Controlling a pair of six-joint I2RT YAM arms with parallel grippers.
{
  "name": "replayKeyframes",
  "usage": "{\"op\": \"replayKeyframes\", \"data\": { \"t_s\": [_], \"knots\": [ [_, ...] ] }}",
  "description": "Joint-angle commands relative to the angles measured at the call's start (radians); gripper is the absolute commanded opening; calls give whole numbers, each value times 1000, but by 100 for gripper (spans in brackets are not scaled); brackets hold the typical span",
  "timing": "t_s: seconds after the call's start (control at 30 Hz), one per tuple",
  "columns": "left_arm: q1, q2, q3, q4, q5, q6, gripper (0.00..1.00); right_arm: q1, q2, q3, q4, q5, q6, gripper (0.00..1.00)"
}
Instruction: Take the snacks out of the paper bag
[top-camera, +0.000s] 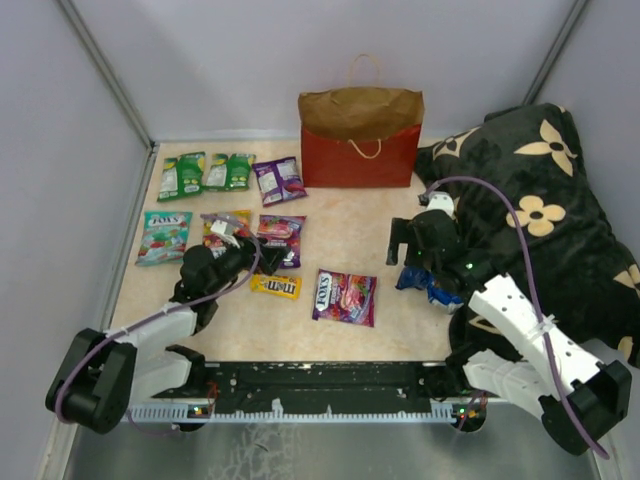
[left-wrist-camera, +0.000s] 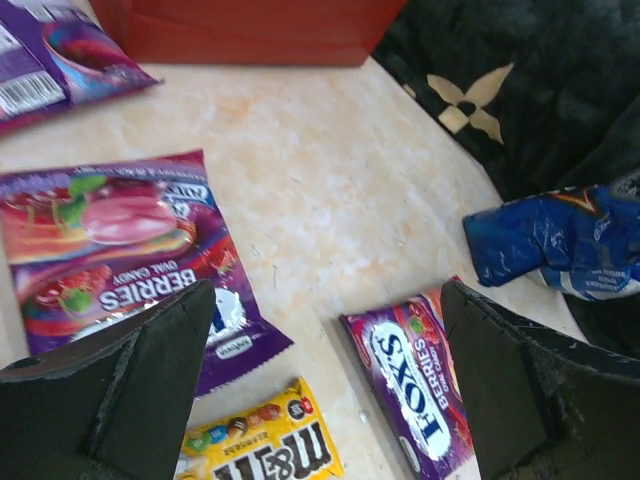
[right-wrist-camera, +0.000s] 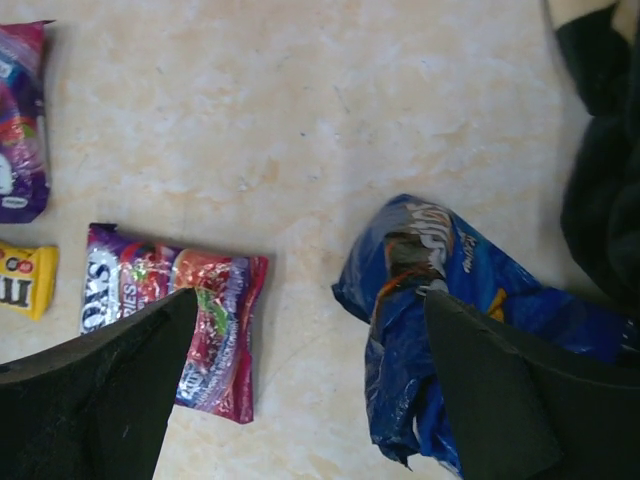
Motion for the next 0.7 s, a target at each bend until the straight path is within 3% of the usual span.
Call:
{"op": "replayKeyframes", "data": {
  "t_s": [0.0,0.1,0.17,0.3,0.47,0.67],
  "knots": [
    [-48,15,-6,8,-1,-34,100,10,1,96,-163,142,57,95],
    [-134,9,32,-83,-91,45,100,10,13,136,-237,175,74,95],
    [-269,7,66,-167,-242,138,100,10,16,146,-272,184,76,94],
    [-424,28,75,-174,-349,205,100,10,1,154,-311,214,83,95],
    [-604,127,139,-115,-417,257,100,-107,-68,128,-202,-49,48,99],
    [-811,433,368,-75,-563,346,100,-338,-95,166,-168,-209,8,99]
  ]
}}
